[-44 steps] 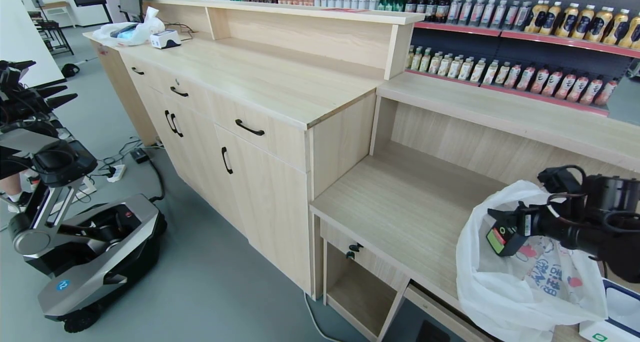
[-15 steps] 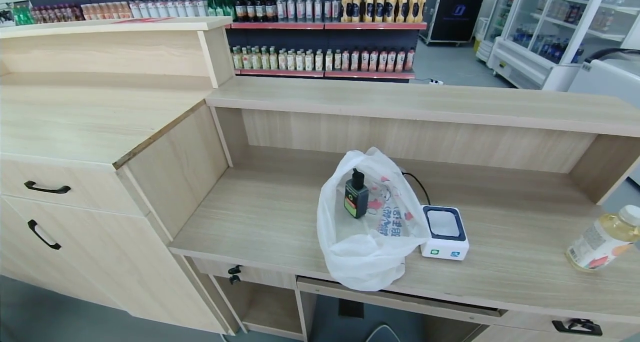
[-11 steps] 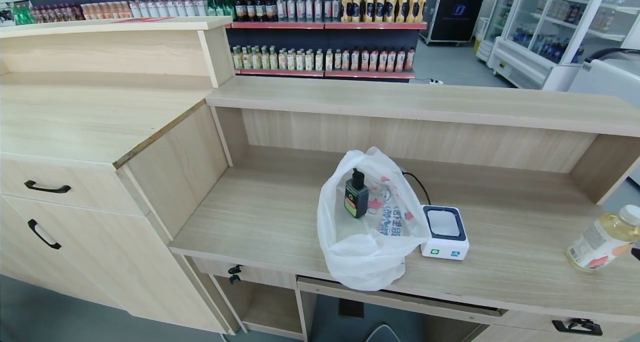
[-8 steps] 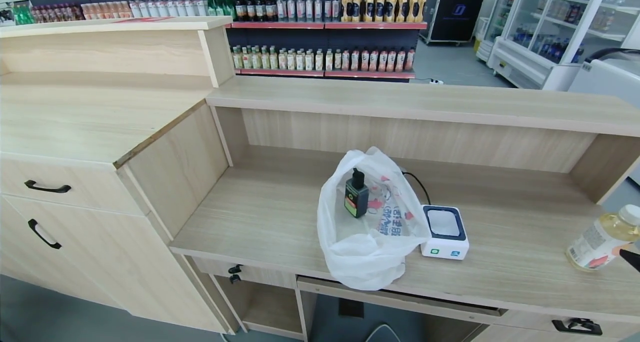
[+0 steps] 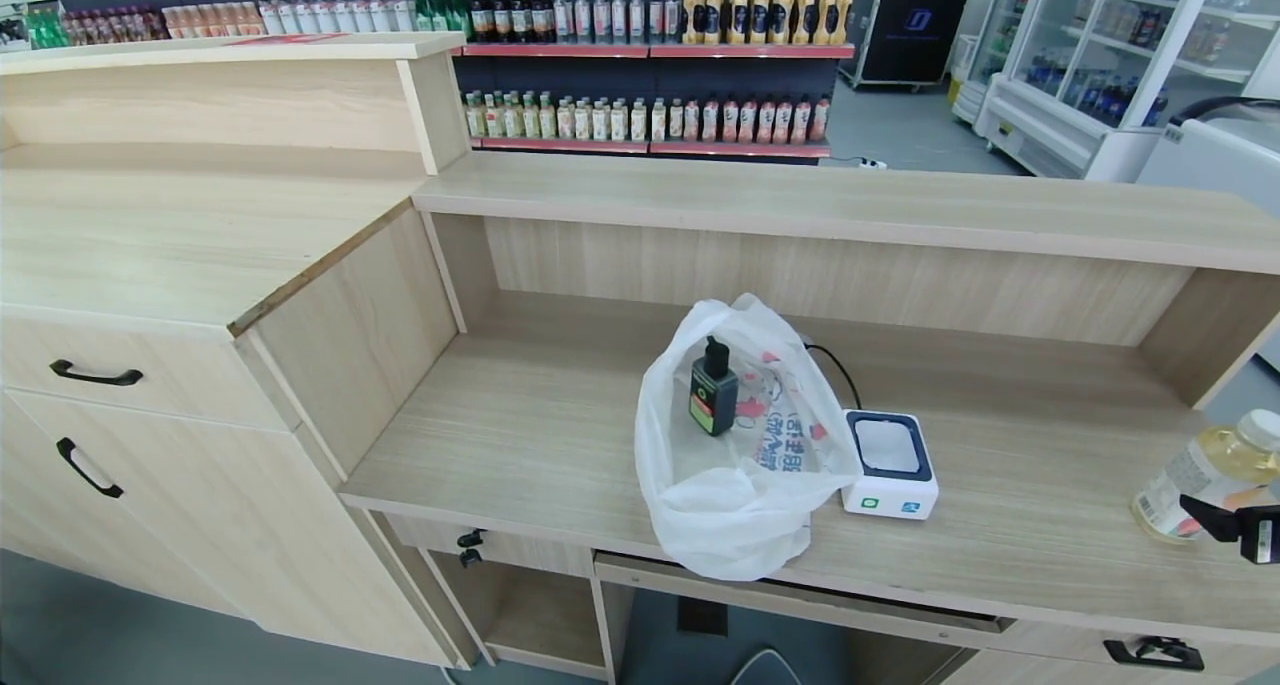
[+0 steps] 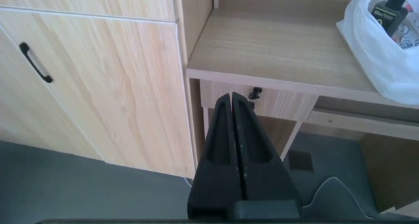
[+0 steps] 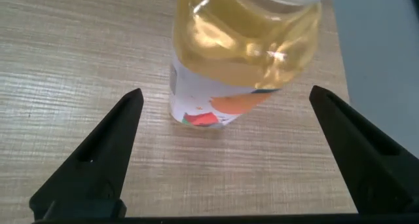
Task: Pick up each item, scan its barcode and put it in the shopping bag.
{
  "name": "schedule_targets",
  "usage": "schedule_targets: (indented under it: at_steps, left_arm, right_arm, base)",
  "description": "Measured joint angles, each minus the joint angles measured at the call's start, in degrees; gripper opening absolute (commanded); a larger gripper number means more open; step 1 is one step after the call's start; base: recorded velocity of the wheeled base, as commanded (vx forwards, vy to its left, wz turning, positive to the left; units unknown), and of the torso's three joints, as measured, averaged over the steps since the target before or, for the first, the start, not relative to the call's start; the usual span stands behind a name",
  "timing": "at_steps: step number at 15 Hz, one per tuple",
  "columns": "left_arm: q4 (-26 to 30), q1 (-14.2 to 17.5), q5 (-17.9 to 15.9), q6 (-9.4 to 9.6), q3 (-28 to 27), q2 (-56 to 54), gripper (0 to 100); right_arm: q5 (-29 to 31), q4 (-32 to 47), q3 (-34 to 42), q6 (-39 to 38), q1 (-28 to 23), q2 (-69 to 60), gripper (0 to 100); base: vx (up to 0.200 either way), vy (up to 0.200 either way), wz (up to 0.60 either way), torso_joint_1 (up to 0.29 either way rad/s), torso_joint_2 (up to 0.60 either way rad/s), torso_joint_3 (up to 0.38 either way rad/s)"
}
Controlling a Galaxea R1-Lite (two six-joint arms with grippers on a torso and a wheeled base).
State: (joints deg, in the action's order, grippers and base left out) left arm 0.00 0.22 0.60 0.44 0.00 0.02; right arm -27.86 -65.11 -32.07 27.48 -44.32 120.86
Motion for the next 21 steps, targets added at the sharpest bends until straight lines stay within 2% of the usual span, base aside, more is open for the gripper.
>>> schedule_targets:
  at_steps: [9,21]
  left_arm:
    - [0.0,0.0,0.0,0.00,0.0,0.0,0]
    - [0.0,0.0,0.0,0.00,0.0,0.0,0]
  right_arm:
    - [0.2,-2.7,-5.1,0.0,5.6,6.5,100]
    - [0.4,-2.6,-10.3,-1.3,6.8,8.9,100]
  base:
    - [0.000,0.000,0.00,0.000,0.00,0.000]
    - [0.000,0.000,0.00,0.000,0.00,0.000]
